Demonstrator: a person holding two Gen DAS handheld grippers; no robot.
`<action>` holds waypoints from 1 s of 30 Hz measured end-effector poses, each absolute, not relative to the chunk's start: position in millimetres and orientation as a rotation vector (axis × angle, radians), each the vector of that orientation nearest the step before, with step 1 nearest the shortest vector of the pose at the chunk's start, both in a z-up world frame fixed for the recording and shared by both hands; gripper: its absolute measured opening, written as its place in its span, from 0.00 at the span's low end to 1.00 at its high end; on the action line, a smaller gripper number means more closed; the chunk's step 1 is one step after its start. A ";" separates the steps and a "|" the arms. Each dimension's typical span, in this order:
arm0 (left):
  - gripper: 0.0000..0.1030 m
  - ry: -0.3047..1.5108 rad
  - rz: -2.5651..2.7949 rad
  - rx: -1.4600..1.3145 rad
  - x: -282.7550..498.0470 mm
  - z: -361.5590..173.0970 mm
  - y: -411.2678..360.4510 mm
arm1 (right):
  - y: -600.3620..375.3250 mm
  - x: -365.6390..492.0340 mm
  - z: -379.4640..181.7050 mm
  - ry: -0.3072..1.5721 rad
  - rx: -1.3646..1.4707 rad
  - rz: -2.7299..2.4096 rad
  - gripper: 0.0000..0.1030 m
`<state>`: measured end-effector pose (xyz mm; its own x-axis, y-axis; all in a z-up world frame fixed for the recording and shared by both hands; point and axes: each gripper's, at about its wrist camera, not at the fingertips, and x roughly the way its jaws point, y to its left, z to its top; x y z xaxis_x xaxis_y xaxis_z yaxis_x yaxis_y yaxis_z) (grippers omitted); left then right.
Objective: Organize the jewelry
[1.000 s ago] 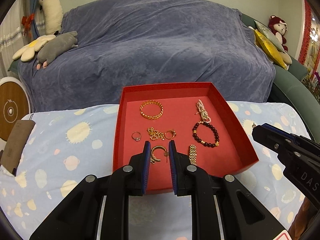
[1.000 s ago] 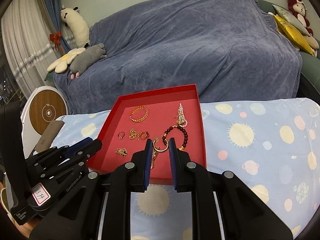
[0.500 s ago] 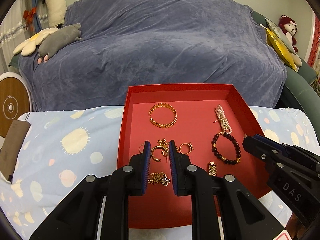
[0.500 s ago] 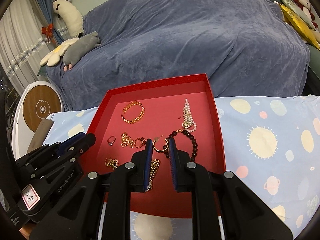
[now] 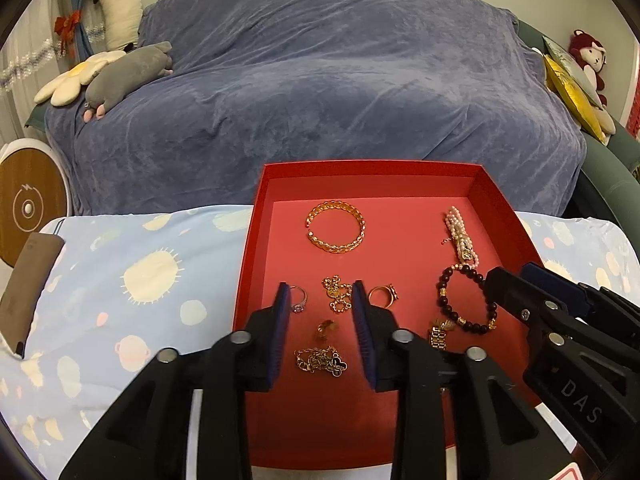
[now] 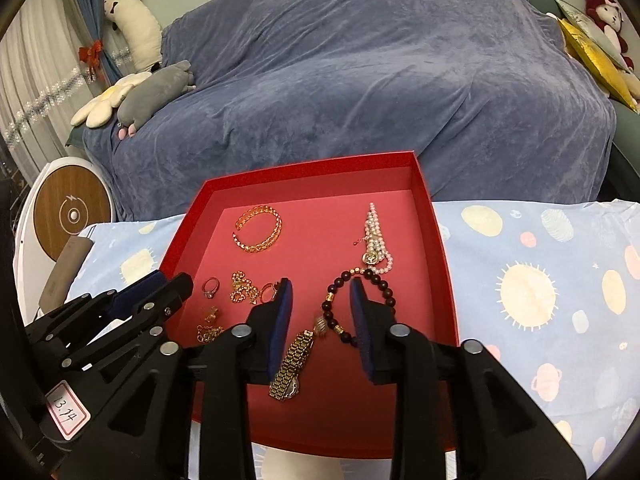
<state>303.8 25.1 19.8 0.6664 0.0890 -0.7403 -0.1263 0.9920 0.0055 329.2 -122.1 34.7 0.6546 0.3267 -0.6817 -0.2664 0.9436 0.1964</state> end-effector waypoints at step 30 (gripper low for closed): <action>0.66 0.787 0.108 -0.017 142.5 56.2 -0.6 | -170.2 155.8 57.6 0.711 0.121 0.313 0.77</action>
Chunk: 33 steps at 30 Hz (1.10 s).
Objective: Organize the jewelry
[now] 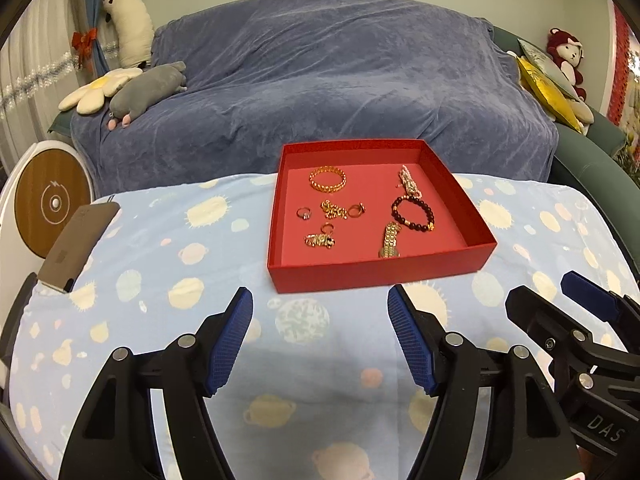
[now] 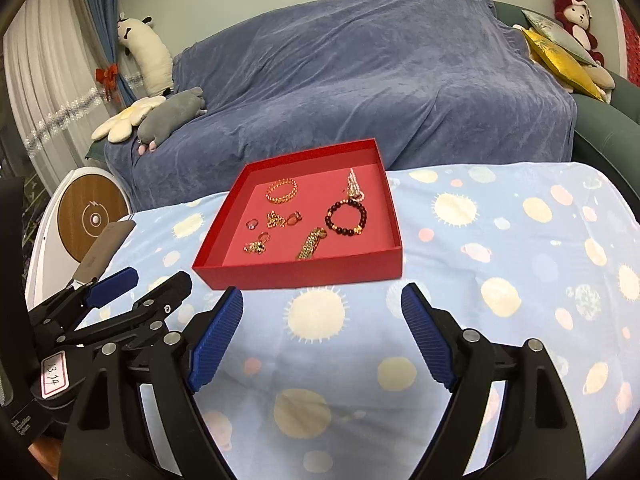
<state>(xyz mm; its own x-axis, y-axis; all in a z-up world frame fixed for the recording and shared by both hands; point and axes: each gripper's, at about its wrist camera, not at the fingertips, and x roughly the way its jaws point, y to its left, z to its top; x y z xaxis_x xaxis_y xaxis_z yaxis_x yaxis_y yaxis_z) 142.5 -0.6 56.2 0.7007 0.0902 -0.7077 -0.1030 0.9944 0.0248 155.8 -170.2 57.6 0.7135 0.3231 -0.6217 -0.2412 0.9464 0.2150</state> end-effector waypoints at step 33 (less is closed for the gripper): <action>0.84 0.775 0.191 0.054 82.3 21.4 2.6 | -160.4 101.3 35.2 0.632 -0.050 0.257 0.92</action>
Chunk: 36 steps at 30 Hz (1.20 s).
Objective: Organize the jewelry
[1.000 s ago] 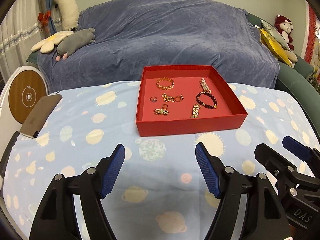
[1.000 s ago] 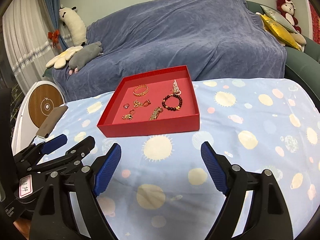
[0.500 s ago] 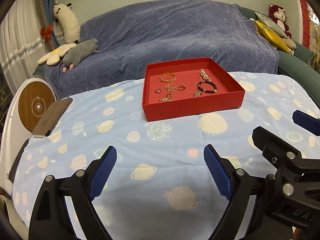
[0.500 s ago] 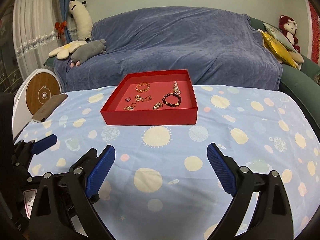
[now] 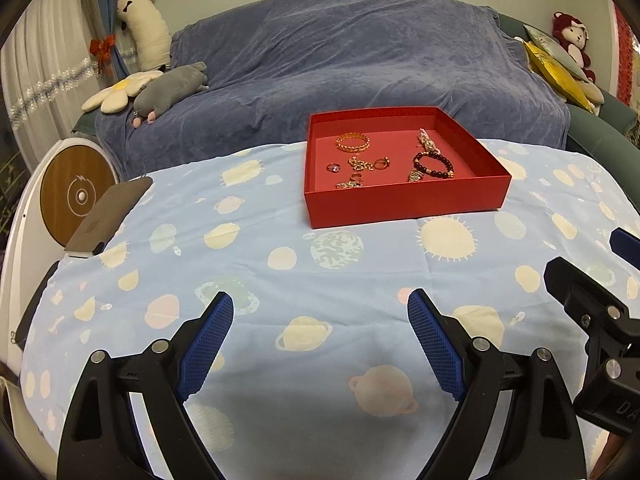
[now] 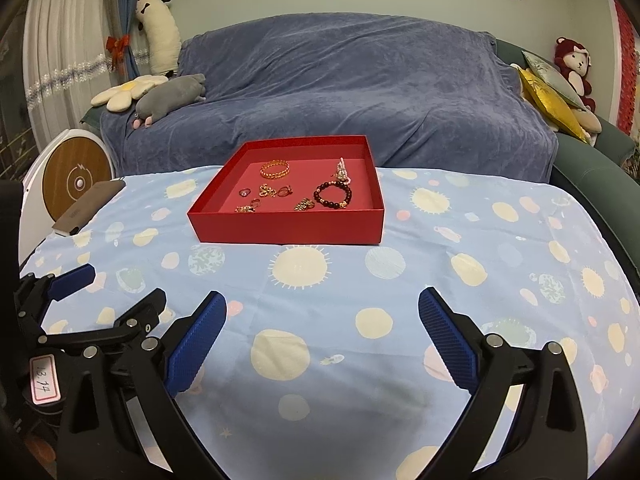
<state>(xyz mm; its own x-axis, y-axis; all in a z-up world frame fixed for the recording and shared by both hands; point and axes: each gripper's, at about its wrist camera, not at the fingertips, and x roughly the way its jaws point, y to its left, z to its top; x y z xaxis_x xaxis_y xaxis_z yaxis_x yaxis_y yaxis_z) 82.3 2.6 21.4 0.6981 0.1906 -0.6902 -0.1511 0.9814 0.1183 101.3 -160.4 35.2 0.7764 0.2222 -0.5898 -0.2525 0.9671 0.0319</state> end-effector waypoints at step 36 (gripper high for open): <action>0.84 0.794 0.185 0.019 89.6 13.9 -2.1 | -167.0 98.9 28.3 0.638 -0.048 0.235 0.93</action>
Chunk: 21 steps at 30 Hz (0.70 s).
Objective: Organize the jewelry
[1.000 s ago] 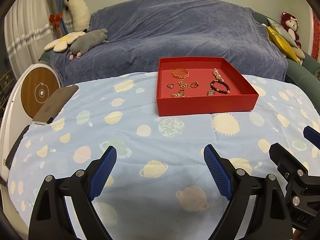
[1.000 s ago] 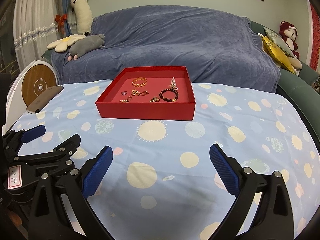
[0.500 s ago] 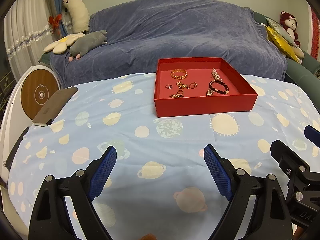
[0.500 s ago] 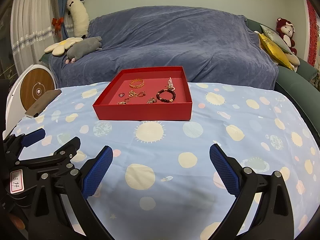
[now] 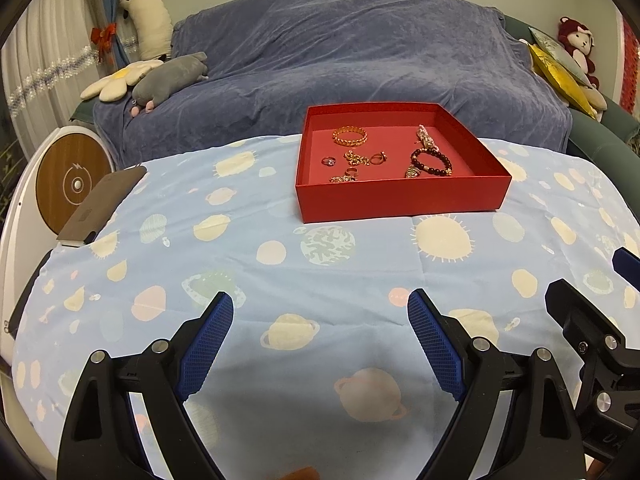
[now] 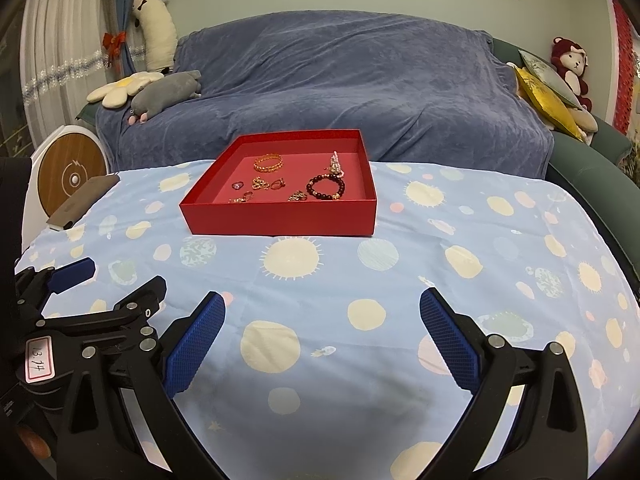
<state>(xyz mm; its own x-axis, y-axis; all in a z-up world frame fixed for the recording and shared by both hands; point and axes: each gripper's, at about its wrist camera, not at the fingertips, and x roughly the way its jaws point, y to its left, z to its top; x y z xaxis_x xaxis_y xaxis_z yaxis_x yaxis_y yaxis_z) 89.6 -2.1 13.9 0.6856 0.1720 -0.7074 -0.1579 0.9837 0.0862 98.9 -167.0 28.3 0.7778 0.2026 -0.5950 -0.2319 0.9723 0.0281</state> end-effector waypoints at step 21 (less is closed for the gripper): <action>0.84 0.771 0.209 0.007 85.7 17.3 -4.7 | -168.7 96.6 29.5 0.634 -0.045 0.235 0.93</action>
<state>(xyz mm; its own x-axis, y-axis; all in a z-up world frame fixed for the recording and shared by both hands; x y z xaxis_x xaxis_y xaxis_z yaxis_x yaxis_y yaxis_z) 85.7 -4.7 17.3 0.6978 0.1898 -0.6907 -0.1848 0.9793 0.0825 96.6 -168.7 29.5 0.7802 0.2037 -0.5914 -0.2311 0.9725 0.0300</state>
